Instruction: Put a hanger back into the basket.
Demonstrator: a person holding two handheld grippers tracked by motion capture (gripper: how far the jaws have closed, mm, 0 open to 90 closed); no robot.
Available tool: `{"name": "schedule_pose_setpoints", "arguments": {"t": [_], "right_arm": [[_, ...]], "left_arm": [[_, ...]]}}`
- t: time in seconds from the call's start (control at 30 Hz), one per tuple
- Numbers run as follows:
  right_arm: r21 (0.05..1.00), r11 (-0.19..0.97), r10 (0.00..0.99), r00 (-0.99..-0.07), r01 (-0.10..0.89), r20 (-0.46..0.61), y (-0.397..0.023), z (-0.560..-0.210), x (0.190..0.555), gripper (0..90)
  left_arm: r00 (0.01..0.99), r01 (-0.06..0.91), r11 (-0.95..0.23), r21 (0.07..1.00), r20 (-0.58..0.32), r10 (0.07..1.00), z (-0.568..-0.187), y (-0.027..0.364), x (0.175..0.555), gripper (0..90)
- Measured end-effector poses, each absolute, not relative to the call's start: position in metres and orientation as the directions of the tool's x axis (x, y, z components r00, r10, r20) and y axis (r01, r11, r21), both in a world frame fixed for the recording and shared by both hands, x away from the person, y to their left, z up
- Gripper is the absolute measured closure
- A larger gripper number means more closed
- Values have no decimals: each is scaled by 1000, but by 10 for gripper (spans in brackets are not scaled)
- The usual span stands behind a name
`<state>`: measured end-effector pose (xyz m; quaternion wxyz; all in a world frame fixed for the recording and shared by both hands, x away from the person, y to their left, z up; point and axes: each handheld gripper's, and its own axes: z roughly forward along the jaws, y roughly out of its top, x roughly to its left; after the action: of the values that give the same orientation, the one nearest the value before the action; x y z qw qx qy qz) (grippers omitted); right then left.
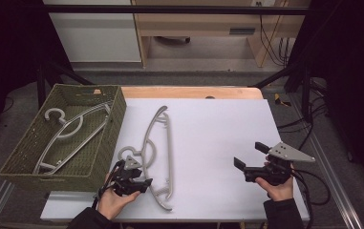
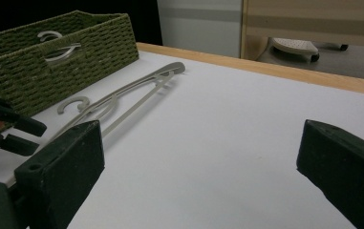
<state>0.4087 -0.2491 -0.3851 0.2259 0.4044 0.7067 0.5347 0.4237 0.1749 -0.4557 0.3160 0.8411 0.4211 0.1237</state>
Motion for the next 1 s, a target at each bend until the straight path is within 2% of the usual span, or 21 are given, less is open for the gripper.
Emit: {"name": "schedule_pose_setpoints", "arguments": {"t": [0.07, 0.13, 0.17, 0.23, 0.33, 0.5, 0.8, 0.9, 1.0], "right_arm": [[938, 103, 813, -572, 331, 112, -249, -385, 409, 24], [938, 102, 813, -571, 331, 114, -249, -385, 409, 24], [938, 102, 813, -571, 331, 113, -249, -385, 409, 24], [939, 101, 813, -571, 329, 112, -249, -385, 409, 24], [939, 100, 812, -573, 328, 114, -249, -385, 409, 24], [940, 100, 809, -576, 327, 114, -250, -384, 408, 24], [940, 102, 810, -576, 327, 113, -250, -384, 408, 24], [939, 99, 811, -574, 328, 115, -250, -384, 408, 24], [940, 99, 811, -574, 327, 114, -250, -384, 408, 24]], "left_arm": [[607, 649, -432, 626, -83, 791, -463, 171, 427, 378], [599, 665, -425, 615, -98, 795, -468, 166, 429, 361], [596, 662, -425, 618, -89, 798, -468, 164, 428, 319], [596, 658, -438, 612, -68, 800, -469, 159, 428, 306], [601, 644, -471, 603, -19, 799, -469, 153, 429, 339], [642, 611, -511, 604, 0, 767, -468, 144, 436, 396], [664, 596, -522, 610, -10, 748, -467, 139, 447, 519], [659, 608, -515, 604, -21, 752, -466, 142, 450, 607], [660, 611, -517, 599, -25, 751, -465, 144, 451, 638]]}}
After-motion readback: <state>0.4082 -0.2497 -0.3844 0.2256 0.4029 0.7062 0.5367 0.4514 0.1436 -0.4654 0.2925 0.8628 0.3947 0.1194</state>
